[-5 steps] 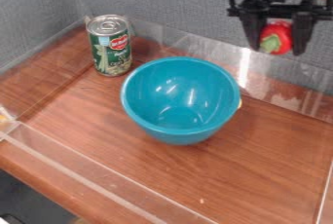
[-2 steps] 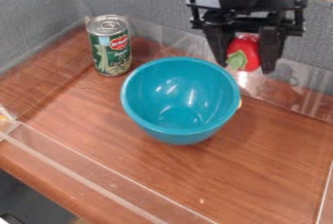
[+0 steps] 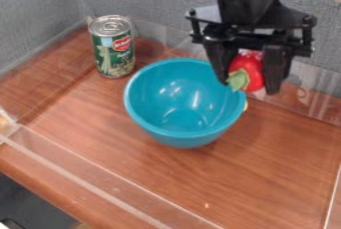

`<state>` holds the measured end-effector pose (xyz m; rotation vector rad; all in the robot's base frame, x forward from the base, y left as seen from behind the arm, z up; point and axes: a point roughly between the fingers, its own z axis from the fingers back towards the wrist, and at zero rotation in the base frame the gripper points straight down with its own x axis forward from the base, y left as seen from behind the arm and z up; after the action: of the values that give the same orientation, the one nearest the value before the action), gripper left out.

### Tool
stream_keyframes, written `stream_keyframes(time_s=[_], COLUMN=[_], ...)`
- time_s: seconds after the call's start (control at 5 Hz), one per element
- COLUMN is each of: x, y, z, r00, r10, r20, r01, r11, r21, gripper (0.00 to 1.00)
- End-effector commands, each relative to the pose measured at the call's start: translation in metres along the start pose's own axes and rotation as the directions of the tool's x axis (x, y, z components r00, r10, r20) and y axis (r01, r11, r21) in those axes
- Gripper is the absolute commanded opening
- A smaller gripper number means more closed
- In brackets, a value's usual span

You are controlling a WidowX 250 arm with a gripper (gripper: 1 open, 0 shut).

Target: Put the strawberry into the blue bowl

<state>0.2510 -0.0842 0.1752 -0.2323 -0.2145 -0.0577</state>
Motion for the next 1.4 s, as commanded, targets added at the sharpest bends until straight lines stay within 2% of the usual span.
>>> stream_keyframes(time_s=[0.0,0.8,1.2], x=[-0.002,0.002,0.008], y=[-0.002,0.007,0.014], z=[0.014,0.012,0.002], r00=[0.999,0.999,0.999], r10=[-0.011,0.008,0.016], r20=[0.047,0.047,0.036], r01=[0.011,-0.009,-0.017], r11=[1.0,1.0,1.0], r21=[-0.005,0.007,0.021], gripper=[0.0,0.0,0.0])
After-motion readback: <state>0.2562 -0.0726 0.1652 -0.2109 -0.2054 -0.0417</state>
